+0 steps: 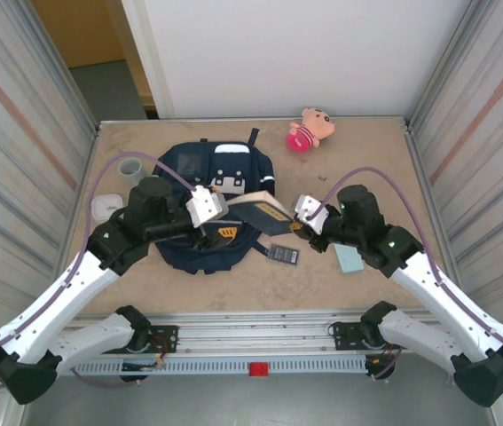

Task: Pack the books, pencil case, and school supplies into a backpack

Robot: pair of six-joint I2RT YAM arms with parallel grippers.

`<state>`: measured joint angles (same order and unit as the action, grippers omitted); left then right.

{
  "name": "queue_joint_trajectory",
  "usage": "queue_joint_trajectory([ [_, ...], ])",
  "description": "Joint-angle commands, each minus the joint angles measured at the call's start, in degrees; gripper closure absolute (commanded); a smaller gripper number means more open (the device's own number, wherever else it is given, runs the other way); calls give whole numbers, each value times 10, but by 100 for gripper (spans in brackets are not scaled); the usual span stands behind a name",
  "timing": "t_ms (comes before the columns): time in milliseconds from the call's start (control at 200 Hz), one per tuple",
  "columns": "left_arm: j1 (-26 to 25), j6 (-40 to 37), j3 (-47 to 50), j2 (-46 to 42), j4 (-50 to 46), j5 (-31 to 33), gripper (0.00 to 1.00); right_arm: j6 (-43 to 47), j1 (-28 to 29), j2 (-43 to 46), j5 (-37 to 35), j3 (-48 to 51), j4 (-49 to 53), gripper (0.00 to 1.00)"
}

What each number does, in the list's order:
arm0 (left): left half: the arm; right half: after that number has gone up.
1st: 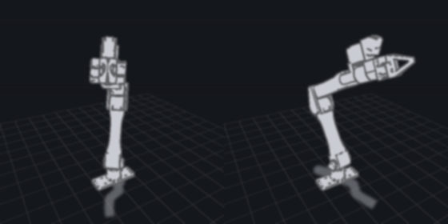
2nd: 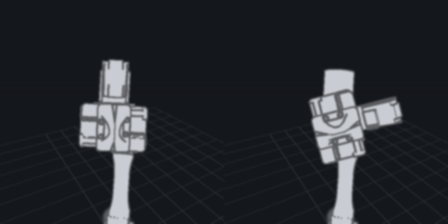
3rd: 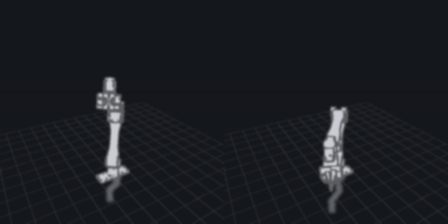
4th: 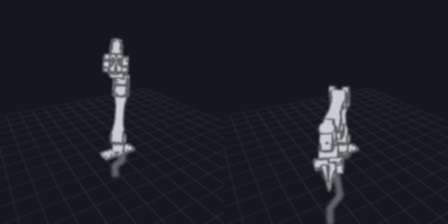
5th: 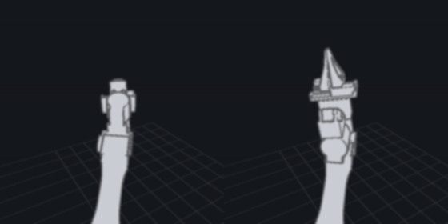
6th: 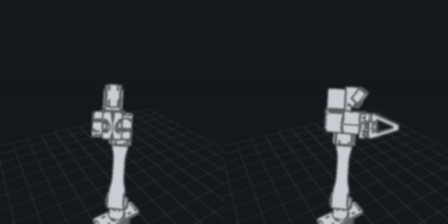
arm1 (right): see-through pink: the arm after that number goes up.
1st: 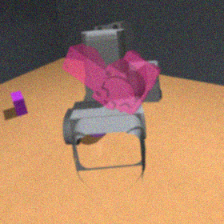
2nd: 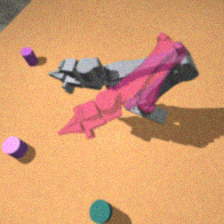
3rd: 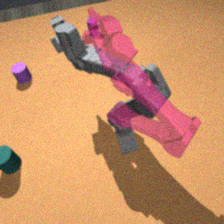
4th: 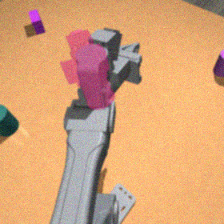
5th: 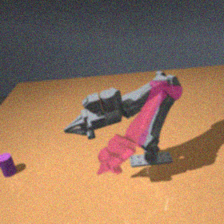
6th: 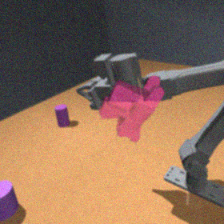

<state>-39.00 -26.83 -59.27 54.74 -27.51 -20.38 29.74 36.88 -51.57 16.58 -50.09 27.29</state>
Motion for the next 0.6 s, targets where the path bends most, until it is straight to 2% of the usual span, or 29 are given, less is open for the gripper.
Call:
queue_joint_trajectory([
  [0, 0, -46, -19, 17, -52, -12, 20, 83, 25, -14, -24, -4, 6, 100],
  [95, 0, -50, -7, 26, -37, -20, 23, 87, 32, -32, -9, -17, 15, 100],
  [236, -4, -50, -5, 49, -31, -42, 36, 85, 34, -43, 23, -27, 8, 100],
  [341, -9, -50, 4, 59, -4, -73, 54, 84, 34, -48, 33, -34, 3, 100],
  [446, -9, -56, 15, 67, 17, -92, 66, 85, 35, -46, 42, -36, -8, 100],
  [501, -7, -60, 16, 69, 19, -97, 78, 82, 33, -43, 48, -36, -12, 99],
  [566, 4, -51, 20, 67, 25, -118, 89, 65, 20, -33, 60, -34, -24, 95],
  [591, 11, -44, 22, 65, 31, -130, 91, 50, 9, -26, 72, -31, -33, 89],
])
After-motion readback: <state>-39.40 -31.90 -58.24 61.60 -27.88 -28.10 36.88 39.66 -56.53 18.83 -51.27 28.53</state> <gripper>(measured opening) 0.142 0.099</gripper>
